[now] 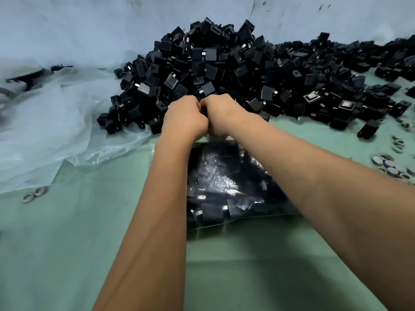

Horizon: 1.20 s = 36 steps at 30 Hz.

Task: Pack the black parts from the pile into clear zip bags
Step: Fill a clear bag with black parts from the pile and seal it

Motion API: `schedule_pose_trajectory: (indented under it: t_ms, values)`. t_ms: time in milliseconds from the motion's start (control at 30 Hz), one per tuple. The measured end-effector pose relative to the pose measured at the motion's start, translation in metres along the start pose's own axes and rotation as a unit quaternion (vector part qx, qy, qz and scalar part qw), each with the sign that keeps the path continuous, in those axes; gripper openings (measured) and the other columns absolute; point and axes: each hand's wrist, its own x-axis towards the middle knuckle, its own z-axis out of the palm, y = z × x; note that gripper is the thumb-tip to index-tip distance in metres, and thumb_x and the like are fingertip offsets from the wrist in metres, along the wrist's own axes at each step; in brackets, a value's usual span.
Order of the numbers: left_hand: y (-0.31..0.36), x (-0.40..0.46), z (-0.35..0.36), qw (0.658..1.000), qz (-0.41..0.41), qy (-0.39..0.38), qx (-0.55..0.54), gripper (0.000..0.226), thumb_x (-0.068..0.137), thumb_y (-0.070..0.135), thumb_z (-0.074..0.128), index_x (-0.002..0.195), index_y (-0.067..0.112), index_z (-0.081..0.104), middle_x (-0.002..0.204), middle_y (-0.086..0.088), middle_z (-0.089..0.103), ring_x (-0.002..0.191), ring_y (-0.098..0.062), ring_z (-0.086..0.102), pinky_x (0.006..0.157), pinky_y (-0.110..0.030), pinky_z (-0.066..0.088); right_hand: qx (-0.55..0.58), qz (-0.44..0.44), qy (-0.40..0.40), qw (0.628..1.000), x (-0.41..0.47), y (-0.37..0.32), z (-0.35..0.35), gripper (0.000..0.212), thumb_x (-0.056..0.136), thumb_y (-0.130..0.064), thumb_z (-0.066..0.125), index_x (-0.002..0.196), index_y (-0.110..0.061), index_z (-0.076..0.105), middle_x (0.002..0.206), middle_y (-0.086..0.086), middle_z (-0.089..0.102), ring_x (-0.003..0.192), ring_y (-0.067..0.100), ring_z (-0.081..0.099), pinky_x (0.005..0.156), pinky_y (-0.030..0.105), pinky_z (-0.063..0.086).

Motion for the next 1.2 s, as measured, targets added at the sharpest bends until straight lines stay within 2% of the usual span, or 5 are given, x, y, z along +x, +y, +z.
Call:
schedule_pose_trajectory:
  t_ms: [267,500,700,933,1200]
  values:
    - [0.002,-0.002,0.001,1.000,-0.008,-0.010,-0.017,0.028,0.077,-0.004,0.049,0.094,0.005,0.069,0.099,-0.014,0.069,0.089,-0.032,0.063,0.060,-0.031,0.042,0.021,0.039,0.051,0.998,-0.004,-0.003,0.014,0.033,0.092,-0.006,0.055,0.121,-0.015,0.068,0.118,0.014,0.064,0.106,0.036,0.064,0.076,0.034,0.048]
    - [0.015,-0.005,0.005,0.995,-0.008,-0.026,-0.098,0.024,0.080,0.002,0.056,0.079,0.021,0.071,0.092,-0.009,0.074,0.093,-0.029,0.072,0.087,-0.043,0.061,0.014,0.005,0.027,1.000,-0.015,0.023,0.001,0.027,0.084,-0.026,0.081,0.105,-0.016,0.067,0.109,0.011,0.070,0.098,0.031,0.066,0.077,0.033,0.052]
    - [0.038,-0.010,0.013,0.983,0.061,0.060,-0.161,0.013,0.090,0.016,0.061,0.085,0.026,0.068,0.082,0.008,0.070,0.083,-0.012,0.069,0.083,-0.033,0.056,0.221,0.049,0.233,0.946,-0.062,0.081,-0.032,0.032,0.082,-0.032,0.085,0.111,-0.022,0.075,0.089,-0.010,0.070,0.078,-0.001,0.063,0.072,0.013,0.051]
    - [0.070,-0.034,0.044,0.948,0.262,-0.167,-0.070,0.035,0.099,0.004,0.060,0.113,0.032,0.074,0.122,0.003,0.061,0.114,-0.011,0.055,0.098,-0.030,0.048,0.314,0.155,0.288,0.891,-0.154,0.152,-0.003,0.028,0.085,-0.014,0.083,0.106,-0.030,0.076,0.091,-0.008,0.076,0.076,0.001,0.068,0.072,0.018,0.055]
    - [0.081,-0.044,0.057,0.925,0.343,-0.164,0.015,0.029,0.097,0.006,0.064,0.103,0.033,0.075,0.122,-0.001,0.053,0.123,-0.021,0.037,0.105,-0.037,0.037,0.381,0.101,0.210,0.895,-0.167,0.162,0.000,0.049,0.075,0.002,0.088,0.117,-0.012,0.067,0.101,0.006,0.076,0.077,0.015,0.065,0.078,0.034,0.060]
